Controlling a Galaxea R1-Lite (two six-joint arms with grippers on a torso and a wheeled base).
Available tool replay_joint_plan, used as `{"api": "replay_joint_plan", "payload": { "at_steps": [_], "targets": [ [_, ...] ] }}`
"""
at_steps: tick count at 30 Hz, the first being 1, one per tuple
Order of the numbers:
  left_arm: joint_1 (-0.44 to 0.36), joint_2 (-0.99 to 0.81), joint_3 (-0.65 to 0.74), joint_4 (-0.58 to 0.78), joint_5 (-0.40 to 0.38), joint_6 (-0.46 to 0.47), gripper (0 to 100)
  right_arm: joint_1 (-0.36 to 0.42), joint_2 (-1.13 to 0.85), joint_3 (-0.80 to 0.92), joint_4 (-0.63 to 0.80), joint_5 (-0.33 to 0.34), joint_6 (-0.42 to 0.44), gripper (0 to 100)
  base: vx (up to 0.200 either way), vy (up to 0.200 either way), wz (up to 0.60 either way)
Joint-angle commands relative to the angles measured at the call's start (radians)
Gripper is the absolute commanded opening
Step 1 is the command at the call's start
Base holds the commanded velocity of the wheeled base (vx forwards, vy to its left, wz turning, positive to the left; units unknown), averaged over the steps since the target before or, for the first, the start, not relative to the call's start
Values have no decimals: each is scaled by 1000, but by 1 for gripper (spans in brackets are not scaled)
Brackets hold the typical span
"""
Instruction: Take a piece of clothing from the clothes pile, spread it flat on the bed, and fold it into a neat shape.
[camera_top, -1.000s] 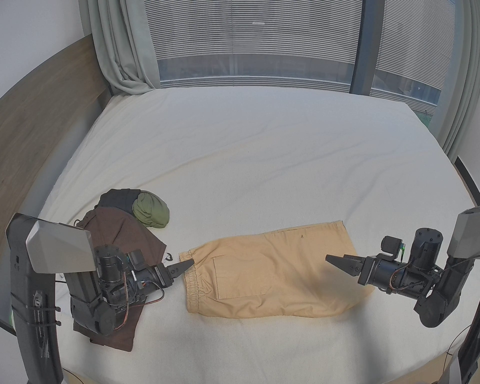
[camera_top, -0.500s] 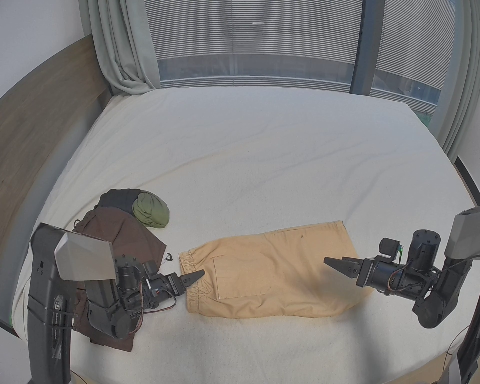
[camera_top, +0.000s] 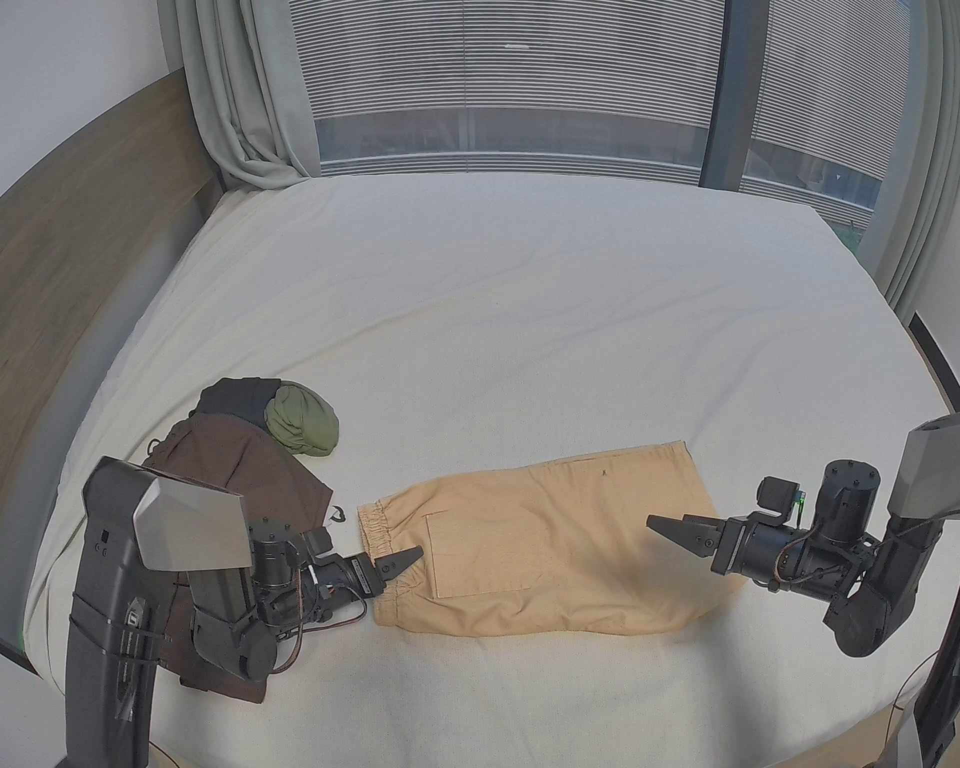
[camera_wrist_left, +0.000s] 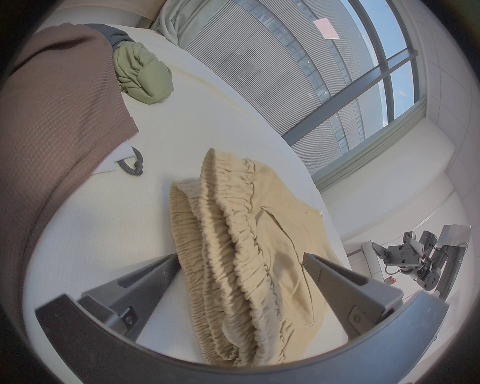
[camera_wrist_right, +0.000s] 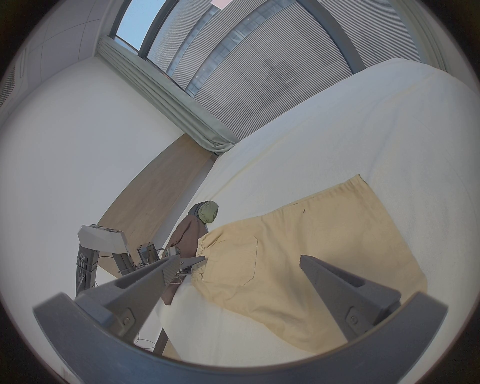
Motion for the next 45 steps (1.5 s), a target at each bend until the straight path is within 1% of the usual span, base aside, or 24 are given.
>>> {"api": "replay_joint_plan", "payload": {
  "at_steps": [1, 9, 10, 15, 20, 30, 33, 39, 42, 43, 45],
  "targets": [
    [-8, 16, -7, 1, -2, -1, 100, 0, 2, -1, 0, 0, 0, 100, 0, 0, 0],
    [-12, 26, -24, 1, 0, -4, 100, 2, 4, -1, 0, 0, 0, 100, 0, 0, 0],
    [-12, 26, -24, 1, 0, -5, 0, 2, 4, -1, 0, 0, 0, 100, 0, 0, 0],
    [-9, 34, -36, -1, -3, -39, 0, 6, 10, -1, -2, -1, 0, 100, 0, 0, 0],
    [0, 28, -37, -2, -8, -45, 0, 5, 19, -1, -2, -1, 0, 100, 0, 0, 0],
    [40, -61, -10, -2, -11, -51, 0, 2, 25, 0, -2, -3, 0, 100, 0, 0, 0],
    [41, -73, 6, -2, -20, -71, 0, 2, 25, -1, -2, -3, 0, 100, 0, 0, 0],
    [43, -90, 25, -1, -26, -76, 0, 3, 28, 2, -2, -3, -1, 100, 0, 0, 0],
    [61, -119, 64, -1, -81, -76, 0, 5, 31, 2, -2, -3, -1, 100, 0, 0, 0],
    [66, -124, 68, -1, -86, -76, 0, 5, 31, 3, -2, -3, -1, 100, 0, 0, 0],
    [90, -161, 110, 1, -131, -78, 0, 6, 33, 7, -2, -3, -1, 100, 0, 0, 0]
  ]
}}
